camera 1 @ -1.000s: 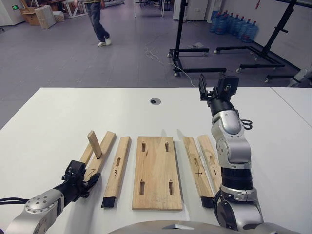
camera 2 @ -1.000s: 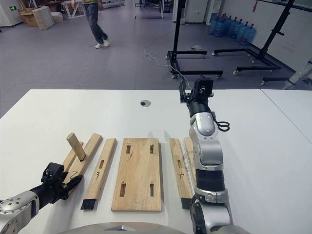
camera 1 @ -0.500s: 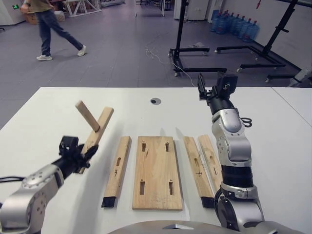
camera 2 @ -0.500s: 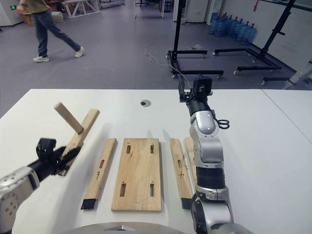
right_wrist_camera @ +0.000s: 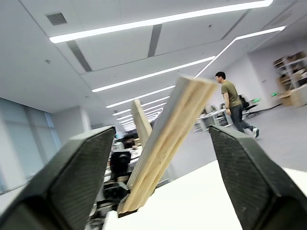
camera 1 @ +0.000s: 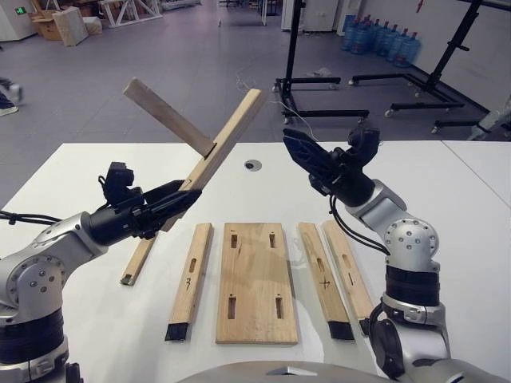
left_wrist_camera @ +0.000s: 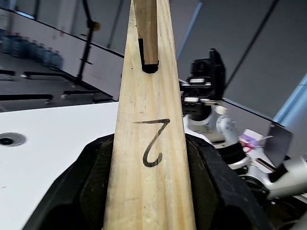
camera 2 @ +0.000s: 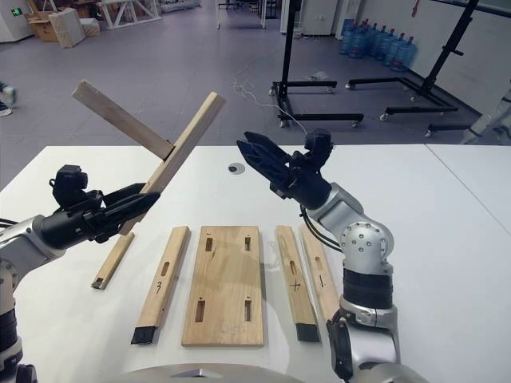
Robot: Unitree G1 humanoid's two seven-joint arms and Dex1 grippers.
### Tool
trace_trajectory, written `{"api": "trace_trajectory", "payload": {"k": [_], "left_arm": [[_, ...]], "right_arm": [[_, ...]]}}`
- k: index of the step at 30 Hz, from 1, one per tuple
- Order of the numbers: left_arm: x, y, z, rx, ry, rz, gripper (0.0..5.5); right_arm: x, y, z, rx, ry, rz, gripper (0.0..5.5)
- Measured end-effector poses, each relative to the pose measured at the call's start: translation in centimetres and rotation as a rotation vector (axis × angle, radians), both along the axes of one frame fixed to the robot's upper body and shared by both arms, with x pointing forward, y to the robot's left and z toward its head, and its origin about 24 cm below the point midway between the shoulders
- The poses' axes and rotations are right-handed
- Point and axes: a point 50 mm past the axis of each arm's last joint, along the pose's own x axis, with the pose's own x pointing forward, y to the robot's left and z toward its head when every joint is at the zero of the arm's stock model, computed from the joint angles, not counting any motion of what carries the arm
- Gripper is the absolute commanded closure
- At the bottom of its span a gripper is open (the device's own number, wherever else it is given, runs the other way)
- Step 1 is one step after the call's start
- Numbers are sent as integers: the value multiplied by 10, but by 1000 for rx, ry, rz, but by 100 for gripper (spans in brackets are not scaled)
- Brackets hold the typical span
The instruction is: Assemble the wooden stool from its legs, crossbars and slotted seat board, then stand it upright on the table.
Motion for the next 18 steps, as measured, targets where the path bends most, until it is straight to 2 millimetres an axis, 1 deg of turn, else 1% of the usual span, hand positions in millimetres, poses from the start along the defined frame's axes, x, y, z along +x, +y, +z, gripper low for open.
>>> {"api": "trace_trajectory", "payload": {"k": [3, 8, 12, 14, 18], "left_arm": [[0, -7, 3, -6, -12, -79, 347], [-2, -11, 5, -46, -10, -133, 347], [-2, -14, 3, -51, 6, -159, 347], [-3, -15, 2, -61, 9, -169, 347], [-2, -19, -4, -41, 25, -175, 347]], "right_arm": [[-2, 12, -3, 36, 28, 72, 179], [0, 28, -12, 63, 87, 140, 179], [2, 32, -8, 67, 74, 158, 121], [1, 35, -6, 67, 64, 171, 121], [-3, 37, -1, 82, 29, 215, 121]]}}
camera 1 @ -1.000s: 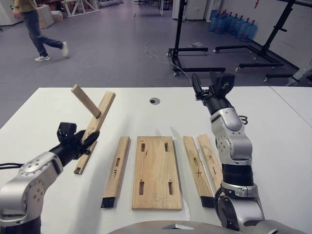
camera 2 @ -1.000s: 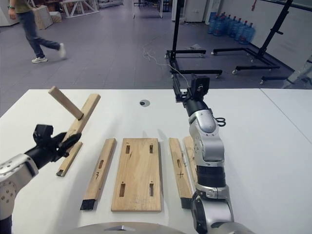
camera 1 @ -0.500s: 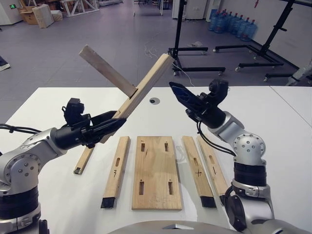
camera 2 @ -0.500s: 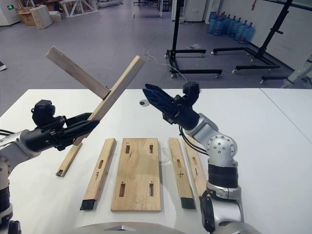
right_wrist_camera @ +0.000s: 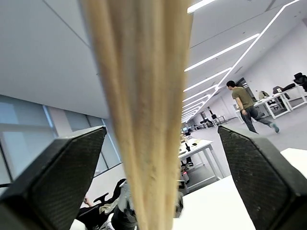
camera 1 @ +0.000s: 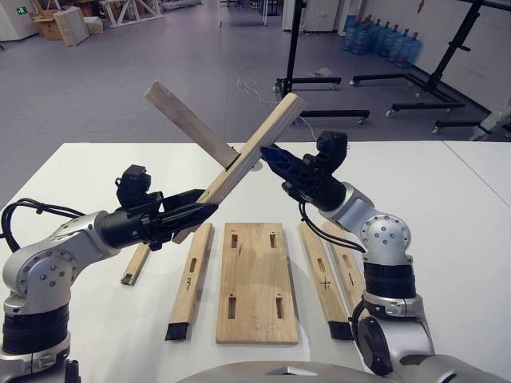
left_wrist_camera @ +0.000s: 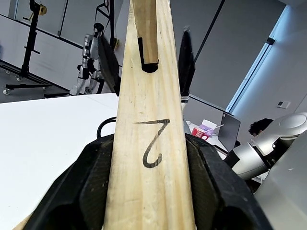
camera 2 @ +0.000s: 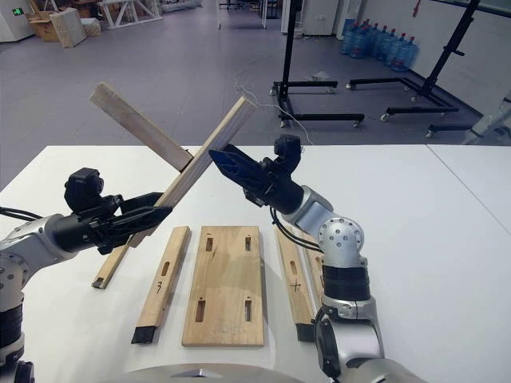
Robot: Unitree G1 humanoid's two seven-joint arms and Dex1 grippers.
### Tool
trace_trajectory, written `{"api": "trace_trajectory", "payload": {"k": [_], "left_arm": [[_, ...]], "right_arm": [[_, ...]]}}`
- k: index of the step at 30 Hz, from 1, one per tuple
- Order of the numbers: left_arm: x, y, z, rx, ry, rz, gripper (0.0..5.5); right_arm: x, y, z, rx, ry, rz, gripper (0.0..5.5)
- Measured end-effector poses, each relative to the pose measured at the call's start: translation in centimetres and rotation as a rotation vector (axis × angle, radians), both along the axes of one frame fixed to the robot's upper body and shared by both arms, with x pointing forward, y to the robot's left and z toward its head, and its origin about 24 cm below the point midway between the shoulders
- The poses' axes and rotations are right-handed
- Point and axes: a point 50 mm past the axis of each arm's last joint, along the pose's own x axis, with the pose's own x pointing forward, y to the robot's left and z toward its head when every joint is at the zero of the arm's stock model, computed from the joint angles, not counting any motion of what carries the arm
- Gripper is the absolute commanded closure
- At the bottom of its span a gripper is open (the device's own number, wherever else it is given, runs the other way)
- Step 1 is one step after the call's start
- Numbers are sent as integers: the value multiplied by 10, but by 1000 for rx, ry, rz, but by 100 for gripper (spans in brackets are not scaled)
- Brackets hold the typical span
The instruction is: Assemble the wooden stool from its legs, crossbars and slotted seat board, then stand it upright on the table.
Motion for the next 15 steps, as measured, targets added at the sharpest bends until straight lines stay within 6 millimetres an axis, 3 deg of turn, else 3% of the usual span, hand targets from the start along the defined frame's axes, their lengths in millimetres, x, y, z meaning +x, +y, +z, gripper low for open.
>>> {"api": "trace_trajectory", "payload": {"k": [2, 15], "left_arm": [[0, -1, -1, 0, 3, -7, 347], [-6, -7, -3, -7, -32, -50, 347]], "right_arm": [[0, 1, 1, -4, -4, 5, 121], [-4, 1, 11, 81, -11, 68, 333]]}}
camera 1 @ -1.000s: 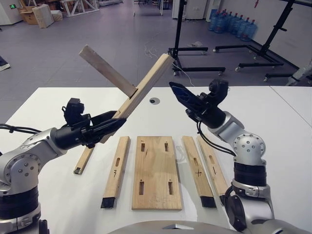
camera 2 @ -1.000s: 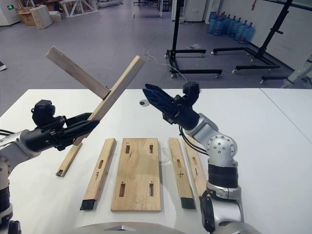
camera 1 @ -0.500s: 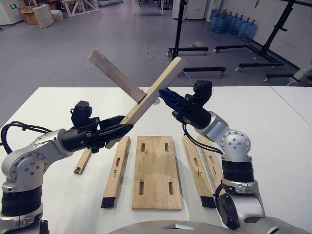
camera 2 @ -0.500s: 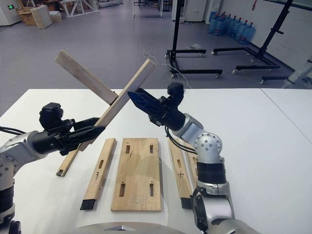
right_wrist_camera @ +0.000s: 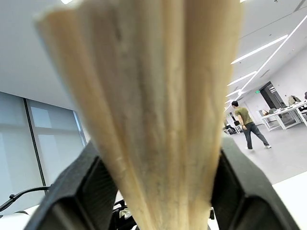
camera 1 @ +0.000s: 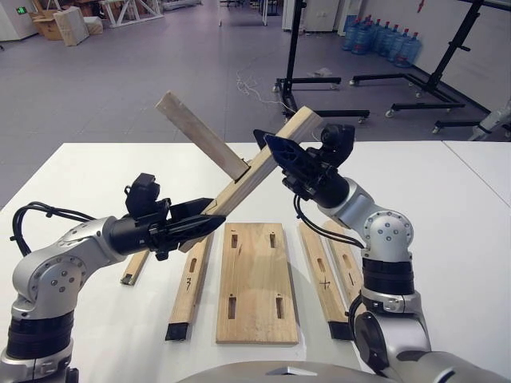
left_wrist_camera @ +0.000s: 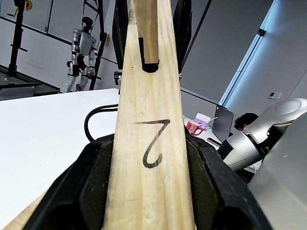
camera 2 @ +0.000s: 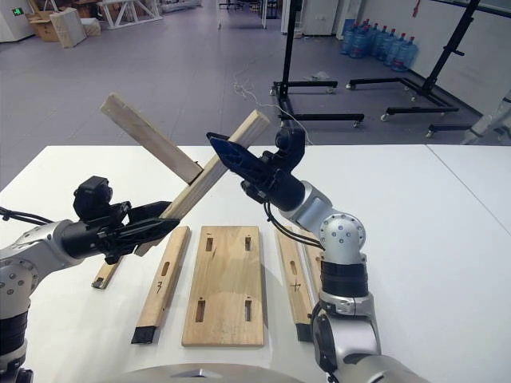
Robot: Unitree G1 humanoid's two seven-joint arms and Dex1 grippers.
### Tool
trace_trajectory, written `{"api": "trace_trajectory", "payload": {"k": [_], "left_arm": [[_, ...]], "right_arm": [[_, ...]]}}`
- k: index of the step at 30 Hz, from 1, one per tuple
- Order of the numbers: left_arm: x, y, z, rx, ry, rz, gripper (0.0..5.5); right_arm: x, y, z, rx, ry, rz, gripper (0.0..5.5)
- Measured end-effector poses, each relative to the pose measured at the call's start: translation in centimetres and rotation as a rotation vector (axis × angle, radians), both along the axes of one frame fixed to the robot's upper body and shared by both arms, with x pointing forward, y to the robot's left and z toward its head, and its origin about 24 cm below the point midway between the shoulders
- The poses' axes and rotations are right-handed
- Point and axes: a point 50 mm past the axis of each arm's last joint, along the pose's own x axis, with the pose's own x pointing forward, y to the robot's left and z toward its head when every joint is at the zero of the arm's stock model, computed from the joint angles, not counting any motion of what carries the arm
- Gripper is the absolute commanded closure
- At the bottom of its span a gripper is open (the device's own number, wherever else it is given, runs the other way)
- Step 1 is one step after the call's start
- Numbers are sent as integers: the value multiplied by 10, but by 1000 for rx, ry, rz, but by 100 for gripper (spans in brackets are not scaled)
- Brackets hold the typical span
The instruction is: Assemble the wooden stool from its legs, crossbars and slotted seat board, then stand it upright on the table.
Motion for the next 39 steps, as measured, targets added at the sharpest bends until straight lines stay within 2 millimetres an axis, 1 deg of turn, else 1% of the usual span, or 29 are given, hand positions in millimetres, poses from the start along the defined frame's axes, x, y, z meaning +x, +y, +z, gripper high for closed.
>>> {"api": "trace_trajectory", "payload": {"k": [1, 2, 6, 10, 13, 15, 16, 18, 19, 22, 25, 28, 31, 33, 39], "left_arm": [[0, 0, 0, -6, -3, 0, 347], [0, 0, 1, -8, -5, -1, 306], [7, 4, -5, -8, 19, 72, 251], [10, 13, -13, 13, 60, 159, 196], [6, 28, -22, 10, 101, 249, 150], [0, 38, -30, 21, 127, 323, 124], [-3, 41, -37, 32, 153, 363, 112], [-10, 44, -50, 49, 206, 414, 77], [-11, 44, -53, 56, 219, 422, 66], [-12, 46, -57, 94, 239, 453, 63], [-10, 45, -61, 146, 245, 449, 63], [-5, 43, -62, 162, 240, 443, 63], [1, 47, -66, 196, 238, 483, 63], [3, 51, -70, 215, 241, 512, 63], [5, 53, -70, 226, 213, 536, 63]], "right_arm": [[-1, -1, 1, -1, -12, -11, 333], [-1, 0, 1, -3, -20, -16, 335], [1, -3, 2, 3, -60, -88, 338], [0, -6, 5, 31, -119, -107, 344], [10, -21, 10, -71, -206, -283, 344], [17, -31, 19, -153, -309, -398, 345], [22, -36, 22, -204, -373, -452, 345], [25, -41, 22, -272, -466, -498, 345], [26, -42, 20, -306, -493, -486, 345], [29, -45, 7, -468, -579, -426, 345], [36, -47, -19, -585, -619, -402, 345], [35, -48, -31, -593, -629, -349, 345], [34, -47, -38, -585, -621, -319, 345], [33, -47, -46, -577, -593, -292, 345], [27, -50, -50, -546, -594, -250, 345]]}}
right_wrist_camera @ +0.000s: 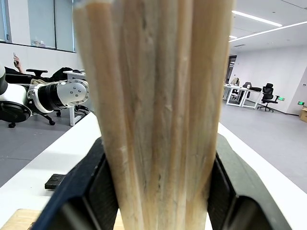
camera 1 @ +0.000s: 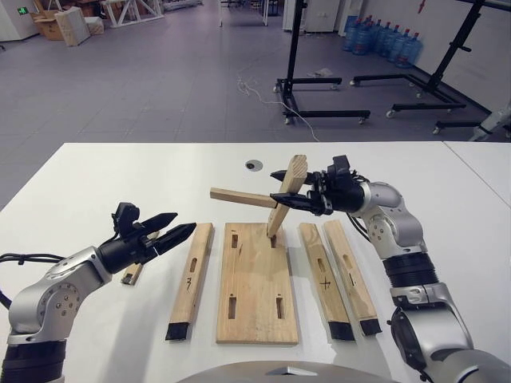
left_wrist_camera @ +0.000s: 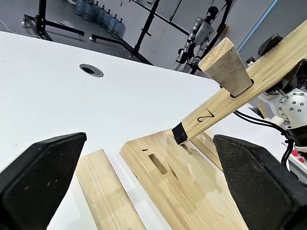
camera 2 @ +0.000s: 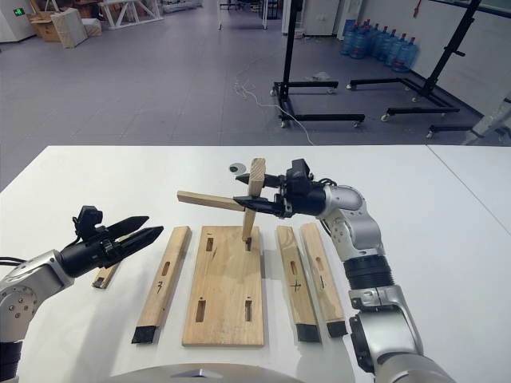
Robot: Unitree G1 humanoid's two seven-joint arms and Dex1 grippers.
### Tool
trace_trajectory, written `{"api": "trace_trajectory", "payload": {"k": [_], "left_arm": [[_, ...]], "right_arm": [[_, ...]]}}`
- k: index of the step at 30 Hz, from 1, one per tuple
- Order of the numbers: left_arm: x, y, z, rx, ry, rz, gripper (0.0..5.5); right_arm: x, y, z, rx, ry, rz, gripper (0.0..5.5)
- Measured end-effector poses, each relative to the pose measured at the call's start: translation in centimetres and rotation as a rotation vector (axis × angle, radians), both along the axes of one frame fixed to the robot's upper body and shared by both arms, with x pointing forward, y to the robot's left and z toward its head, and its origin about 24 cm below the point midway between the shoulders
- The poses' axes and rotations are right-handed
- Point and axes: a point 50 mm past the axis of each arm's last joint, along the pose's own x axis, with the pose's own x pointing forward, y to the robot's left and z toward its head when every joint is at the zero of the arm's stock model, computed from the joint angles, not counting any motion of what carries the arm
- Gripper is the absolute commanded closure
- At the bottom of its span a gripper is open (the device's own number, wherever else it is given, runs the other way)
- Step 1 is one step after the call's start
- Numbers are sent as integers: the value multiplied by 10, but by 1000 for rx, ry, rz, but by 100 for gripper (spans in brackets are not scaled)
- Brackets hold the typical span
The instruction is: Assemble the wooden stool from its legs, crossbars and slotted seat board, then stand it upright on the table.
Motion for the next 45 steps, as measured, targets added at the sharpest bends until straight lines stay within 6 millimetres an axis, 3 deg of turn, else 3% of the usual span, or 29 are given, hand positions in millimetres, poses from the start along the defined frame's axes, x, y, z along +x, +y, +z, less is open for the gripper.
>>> {"api": "trace_trajectory", "payload": {"k": [14, 26, 38, 40, 43, 45], "left_arm": [[-2, -1, -7, 2, -3, 50, 63], [-1, 3, -12, 15, 15, 71, 63], [1, -2, -16, 12, 9, 66, 63], [1, -3, -17, 9, 4, 68, 63], [-1, -4, -20, 5, 10, 76, 63], [-1, -4, -20, 5, 10, 75, 63]], "right_arm": [[-5, -9, 5, -47, 9, 50, 345], [-9, -3, -10, -54, 12, 64, 345], [8, -14, -8, -160, 117, 72, 345], [11, -13, -7, -197, 124, 71, 296], [8, -15, -29, -310, 228, 54, 251], [8, -15, -26, -298, 226, 40, 210]]}}
